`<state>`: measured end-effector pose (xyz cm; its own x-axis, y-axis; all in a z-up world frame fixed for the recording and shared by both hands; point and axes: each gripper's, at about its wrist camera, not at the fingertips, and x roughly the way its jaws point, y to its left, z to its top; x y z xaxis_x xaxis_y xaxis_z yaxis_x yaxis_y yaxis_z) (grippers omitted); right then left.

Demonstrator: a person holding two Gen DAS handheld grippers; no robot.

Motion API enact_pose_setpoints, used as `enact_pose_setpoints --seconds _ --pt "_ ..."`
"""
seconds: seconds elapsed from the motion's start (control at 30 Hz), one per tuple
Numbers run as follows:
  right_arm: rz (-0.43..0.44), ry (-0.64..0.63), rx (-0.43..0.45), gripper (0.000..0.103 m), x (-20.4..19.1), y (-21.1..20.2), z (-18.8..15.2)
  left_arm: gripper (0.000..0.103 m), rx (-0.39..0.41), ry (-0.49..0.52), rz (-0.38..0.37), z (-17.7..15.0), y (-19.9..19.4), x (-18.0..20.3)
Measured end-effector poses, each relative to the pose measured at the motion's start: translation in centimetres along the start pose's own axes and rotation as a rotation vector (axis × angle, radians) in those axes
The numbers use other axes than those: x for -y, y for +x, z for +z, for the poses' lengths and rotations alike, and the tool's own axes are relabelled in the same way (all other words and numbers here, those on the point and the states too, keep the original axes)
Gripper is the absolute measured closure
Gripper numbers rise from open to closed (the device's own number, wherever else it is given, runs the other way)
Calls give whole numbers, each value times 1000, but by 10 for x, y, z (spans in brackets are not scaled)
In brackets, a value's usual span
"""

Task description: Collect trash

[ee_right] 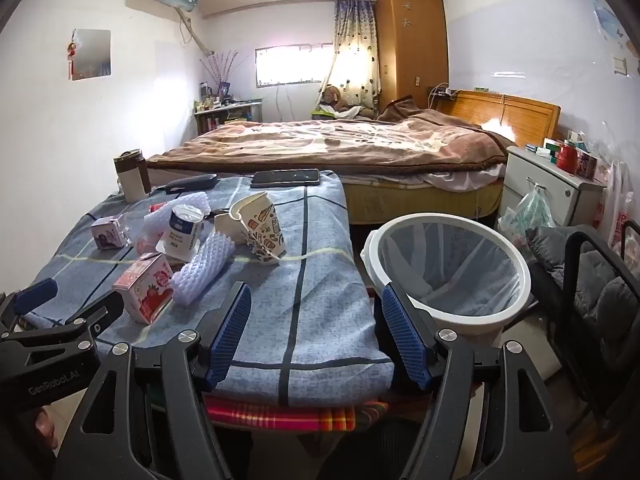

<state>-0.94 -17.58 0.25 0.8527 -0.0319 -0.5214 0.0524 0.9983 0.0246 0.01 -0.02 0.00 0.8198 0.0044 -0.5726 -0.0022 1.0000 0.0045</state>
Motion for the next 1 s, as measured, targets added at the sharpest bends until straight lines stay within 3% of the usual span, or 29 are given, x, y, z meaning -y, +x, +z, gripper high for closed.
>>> enact_pose_setpoints --seconds 1.0 --pt "-1 2 3 34 1 -2 0 0 8 -1 3 1 -1 -2"
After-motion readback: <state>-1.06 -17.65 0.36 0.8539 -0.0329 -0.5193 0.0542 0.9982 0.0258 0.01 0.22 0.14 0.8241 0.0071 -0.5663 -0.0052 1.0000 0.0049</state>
